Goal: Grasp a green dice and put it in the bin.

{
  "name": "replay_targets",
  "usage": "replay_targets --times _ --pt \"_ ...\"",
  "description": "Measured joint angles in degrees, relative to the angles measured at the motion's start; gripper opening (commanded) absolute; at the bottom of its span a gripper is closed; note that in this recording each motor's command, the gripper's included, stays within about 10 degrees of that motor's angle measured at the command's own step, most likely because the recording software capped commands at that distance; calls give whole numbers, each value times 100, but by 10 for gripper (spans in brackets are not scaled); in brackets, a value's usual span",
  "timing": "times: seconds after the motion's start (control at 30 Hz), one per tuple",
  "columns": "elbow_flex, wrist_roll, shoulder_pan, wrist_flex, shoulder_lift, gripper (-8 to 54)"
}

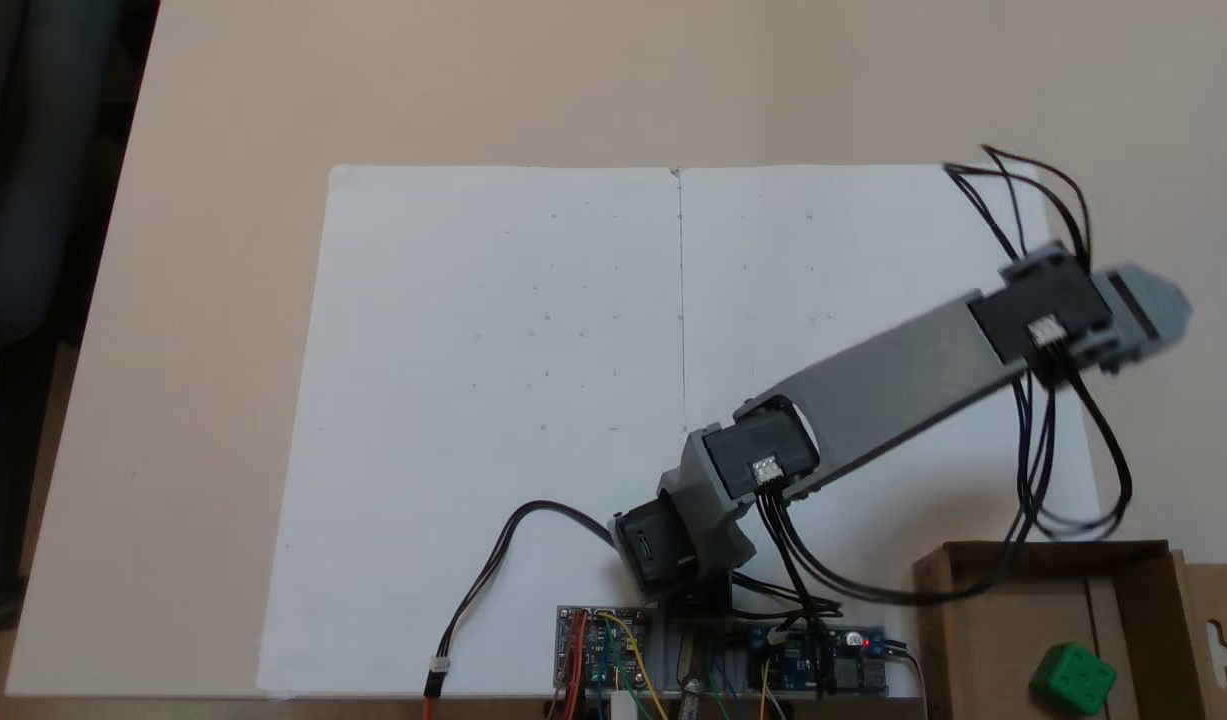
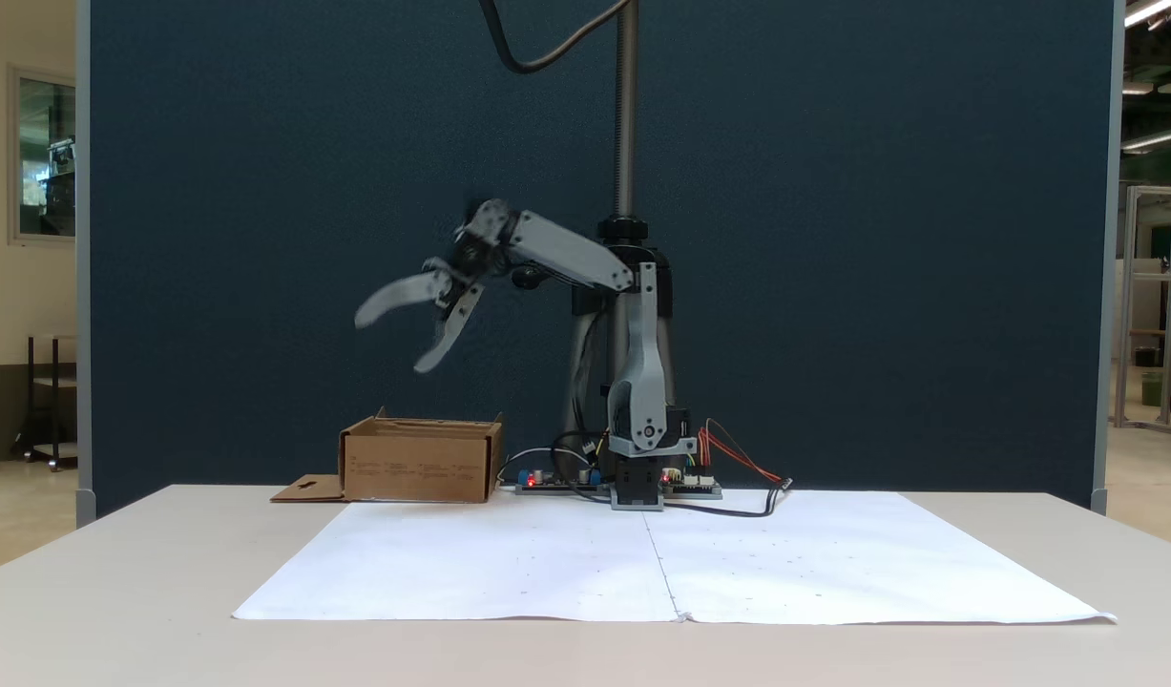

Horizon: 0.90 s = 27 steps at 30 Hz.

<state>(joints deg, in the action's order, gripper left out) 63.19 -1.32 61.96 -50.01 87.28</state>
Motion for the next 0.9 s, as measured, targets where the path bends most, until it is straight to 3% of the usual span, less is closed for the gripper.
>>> replay_targets --times 0.27,0.57,0.7,0.9 --pt "9 0 -2927 976 -18 444" --pt "123 0 -4685 1310 -62 444" --pt "1028 0 -5071 1907 -35 442" --pt "3516 0 -5546 3313 1389 446"
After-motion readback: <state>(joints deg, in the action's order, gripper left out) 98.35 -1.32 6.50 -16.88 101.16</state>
